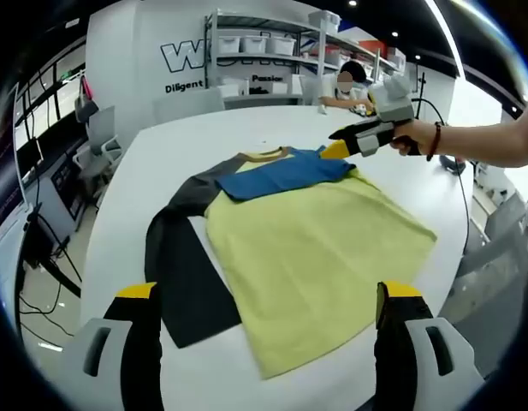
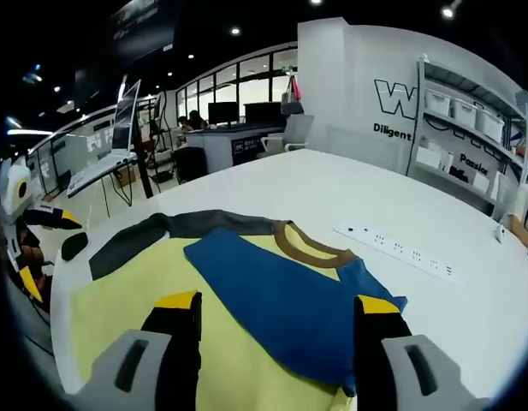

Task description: Fold the garment on the visible template until the final outline fits inside the template.

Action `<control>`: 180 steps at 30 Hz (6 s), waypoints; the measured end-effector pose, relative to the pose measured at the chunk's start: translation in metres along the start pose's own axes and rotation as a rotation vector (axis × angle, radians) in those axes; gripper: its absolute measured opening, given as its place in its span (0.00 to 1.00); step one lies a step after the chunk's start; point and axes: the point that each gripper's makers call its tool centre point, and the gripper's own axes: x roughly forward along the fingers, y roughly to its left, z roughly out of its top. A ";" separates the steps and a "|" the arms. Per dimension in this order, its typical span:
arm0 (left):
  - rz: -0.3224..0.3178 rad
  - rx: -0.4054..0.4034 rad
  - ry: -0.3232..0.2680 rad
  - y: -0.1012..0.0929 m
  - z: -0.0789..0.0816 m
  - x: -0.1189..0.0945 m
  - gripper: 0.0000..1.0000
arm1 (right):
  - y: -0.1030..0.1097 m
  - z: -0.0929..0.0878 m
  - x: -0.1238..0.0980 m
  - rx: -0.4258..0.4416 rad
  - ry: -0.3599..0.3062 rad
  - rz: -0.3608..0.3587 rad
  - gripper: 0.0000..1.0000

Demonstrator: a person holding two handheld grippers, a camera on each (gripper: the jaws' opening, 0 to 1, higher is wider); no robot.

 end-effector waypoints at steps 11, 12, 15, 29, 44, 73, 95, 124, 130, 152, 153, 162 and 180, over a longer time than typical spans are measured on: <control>0.001 0.001 -0.008 -0.002 0.002 -0.002 0.99 | -0.016 -0.034 -0.018 -0.094 0.047 -0.035 0.61; 0.004 0.002 -0.009 -0.002 0.002 -0.003 0.99 | -0.017 -0.036 -0.019 -0.096 0.044 -0.037 0.60; 0.006 -0.003 -0.008 -0.002 0.001 -0.004 0.99 | -0.026 -0.050 -0.024 -0.179 0.084 -0.060 0.54; 0.008 -0.010 -0.022 -0.002 0.005 -0.003 0.99 | -0.054 -0.088 -0.020 -0.191 0.174 -0.132 0.11; 0.015 -0.014 -0.022 0.001 0.006 -0.001 0.99 | -0.059 -0.088 -0.023 -0.201 0.118 -0.177 0.00; 0.002 0.008 -0.022 -0.005 0.008 -0.004 0.99 | -0.051 -0.106 -0.046 0.513 0.115 -0.166 0.35; 0.008 0.005 -0.026 -0.001 0.006 -0.006 0.99 | -0.060 -0.108 -0.025 0.664 0.093 -0.198 0.02; -0.032 0.031 0.015 -0.008 0.003 0.011 0.99 | -0.159 -0.135 -0.060 0.461 0.282 -0.237 0.00; -0.030 0.034 0.010 -0.008 0.006 0.012 0.99 | -0.176 -0.145 -0.075 0.477 0.298 -0.266 0.00; 0.008 0.027 0.026 0.004 0.001 0.013 0.99 | -0.216 -0.167 -0.110 0.425 0.353 -0.357 0.00; 0.012 0.024 0.031 0.006 -0.001 0.014 0.99 | -0.217 -0.168 -0.111 0.431 0.351 -0.357 0.00; 0.038 -0.053 0.004 0.028 0.000 0.027 0.96 | -0.223 -0.149 -0.118 0.484 0.200 -0.352 0.19; 0.108 -0.118 0.030 0.064 -0.002 0.052 0.89 | -0.185 -0.125 -0.135 0.522 -0.022 -0.194 0.83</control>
